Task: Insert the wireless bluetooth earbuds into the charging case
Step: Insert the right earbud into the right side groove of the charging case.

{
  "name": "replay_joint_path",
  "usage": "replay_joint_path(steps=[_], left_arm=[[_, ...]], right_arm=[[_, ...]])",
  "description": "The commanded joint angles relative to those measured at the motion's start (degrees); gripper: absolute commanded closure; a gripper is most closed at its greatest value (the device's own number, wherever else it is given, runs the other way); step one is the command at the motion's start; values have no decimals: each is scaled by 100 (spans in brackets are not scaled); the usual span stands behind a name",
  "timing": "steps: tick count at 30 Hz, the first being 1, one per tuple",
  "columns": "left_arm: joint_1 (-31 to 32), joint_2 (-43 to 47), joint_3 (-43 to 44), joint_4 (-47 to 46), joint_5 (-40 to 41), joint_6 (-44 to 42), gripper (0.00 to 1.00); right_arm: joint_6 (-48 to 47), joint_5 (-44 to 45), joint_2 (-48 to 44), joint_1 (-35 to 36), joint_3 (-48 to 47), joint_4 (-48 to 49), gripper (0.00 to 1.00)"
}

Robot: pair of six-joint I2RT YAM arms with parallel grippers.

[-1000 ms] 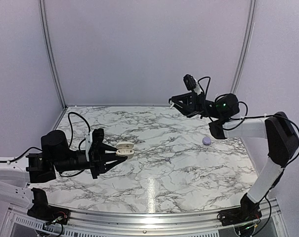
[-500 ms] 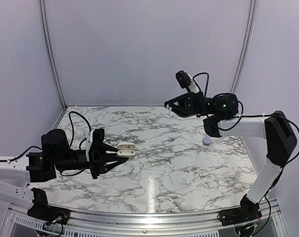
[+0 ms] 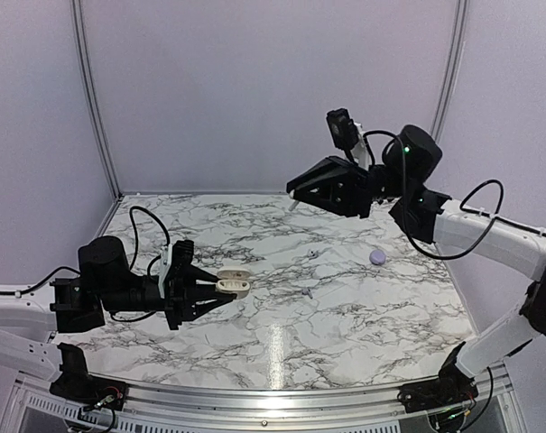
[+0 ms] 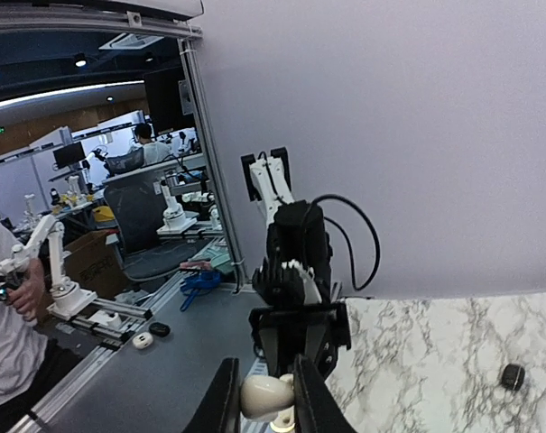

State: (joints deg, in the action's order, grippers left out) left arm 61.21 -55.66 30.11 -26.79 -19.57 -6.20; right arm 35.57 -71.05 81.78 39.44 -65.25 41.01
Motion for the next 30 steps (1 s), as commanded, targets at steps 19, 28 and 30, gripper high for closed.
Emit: replay_joint_path(steps=[19,28,30], left_arm=[[-21,-202,371,-195,-551,156,100],[-26,-206,398,-195,-596,196,100],[-21,-225,399,-195,-648,197,100]], right_arm=[[-5427,1229,361,1599,-1371,-6006,90],[-5166,1012,367,1608,-1176,-5529,90],[-5157,979,411,1623,-1212,-5479,90]])
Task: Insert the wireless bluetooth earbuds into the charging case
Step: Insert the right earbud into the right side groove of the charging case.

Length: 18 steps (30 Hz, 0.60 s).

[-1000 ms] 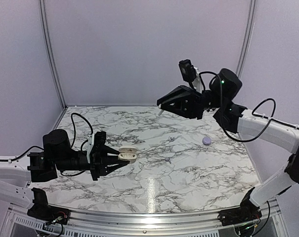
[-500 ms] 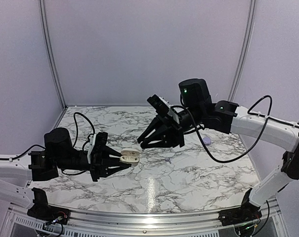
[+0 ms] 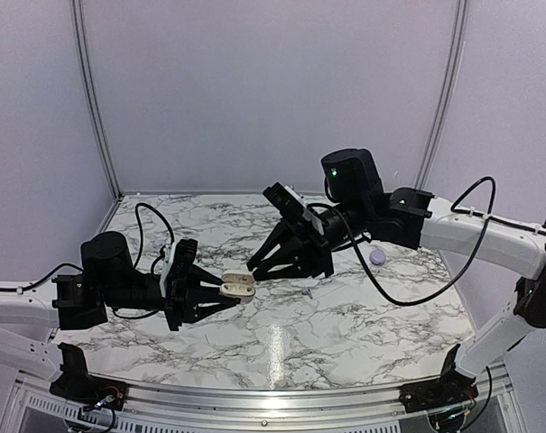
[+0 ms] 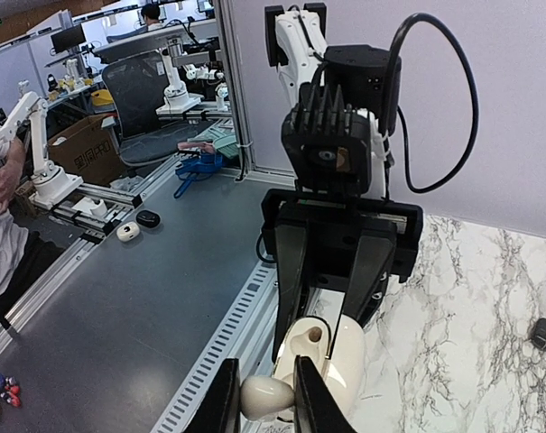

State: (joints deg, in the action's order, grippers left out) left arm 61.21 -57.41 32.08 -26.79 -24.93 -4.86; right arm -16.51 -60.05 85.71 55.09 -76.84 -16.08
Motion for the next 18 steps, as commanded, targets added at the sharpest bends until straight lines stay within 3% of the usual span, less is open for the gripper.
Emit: replay_joint_path(steps=[1,18], left_arm=[[-21,-51,211,-195,-116,62,100],[-21,-57,246,-195,-60,58,100]], right_arm=[[45,-123,43,67,-73,236,90],[-54,78,224,134,-86,189,90]])
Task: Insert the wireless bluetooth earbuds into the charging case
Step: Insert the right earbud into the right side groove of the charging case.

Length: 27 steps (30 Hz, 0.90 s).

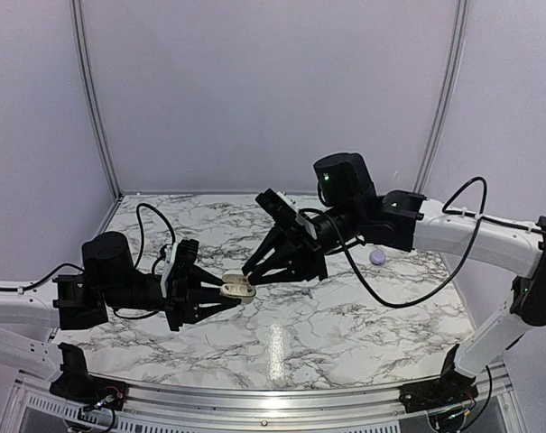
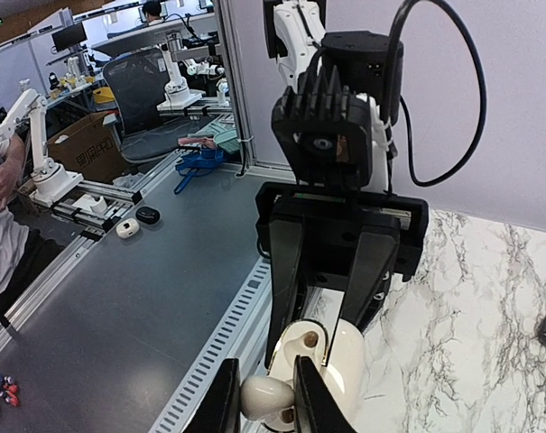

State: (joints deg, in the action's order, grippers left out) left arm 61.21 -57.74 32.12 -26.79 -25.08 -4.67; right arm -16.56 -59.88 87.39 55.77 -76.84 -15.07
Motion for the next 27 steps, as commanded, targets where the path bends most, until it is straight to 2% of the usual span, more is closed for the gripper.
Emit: replay_joint_path(steps=[1,27], left_arm=[[-21,-15,239,-195,-35,36,100],[-21,15,258,-222,9,89,100]], right_arm=[[-49,75,58,66,-86,92,89],[-171,180,-46,74,136,276,86]])
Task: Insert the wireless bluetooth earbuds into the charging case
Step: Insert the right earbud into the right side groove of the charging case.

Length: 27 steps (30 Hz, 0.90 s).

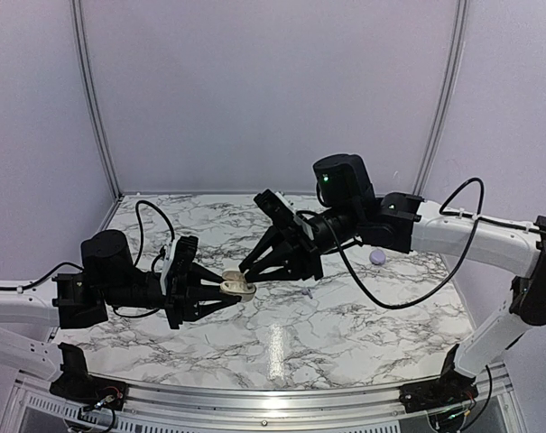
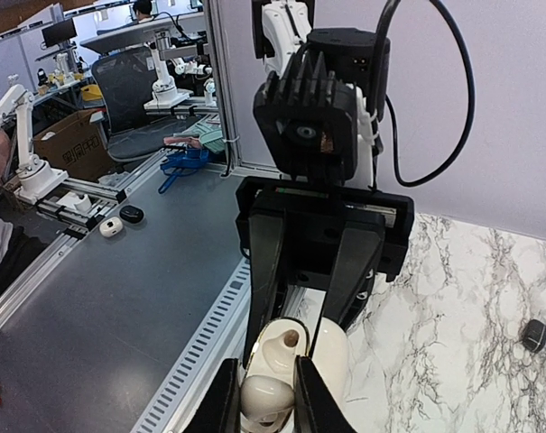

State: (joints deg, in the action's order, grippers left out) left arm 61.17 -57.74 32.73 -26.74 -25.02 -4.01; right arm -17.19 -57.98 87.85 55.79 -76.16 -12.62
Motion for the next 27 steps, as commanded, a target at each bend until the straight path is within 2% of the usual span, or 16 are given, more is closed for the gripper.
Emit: replay_joint_path(steps=[1,27], left_arm=[[-17,17,193,-231,12,31,100],[-17,69,196,-339,94,59,100]], right_arm=[[-116,3,-101,72,71,27,85],[-293,100,-58,82,95,-122,76]])
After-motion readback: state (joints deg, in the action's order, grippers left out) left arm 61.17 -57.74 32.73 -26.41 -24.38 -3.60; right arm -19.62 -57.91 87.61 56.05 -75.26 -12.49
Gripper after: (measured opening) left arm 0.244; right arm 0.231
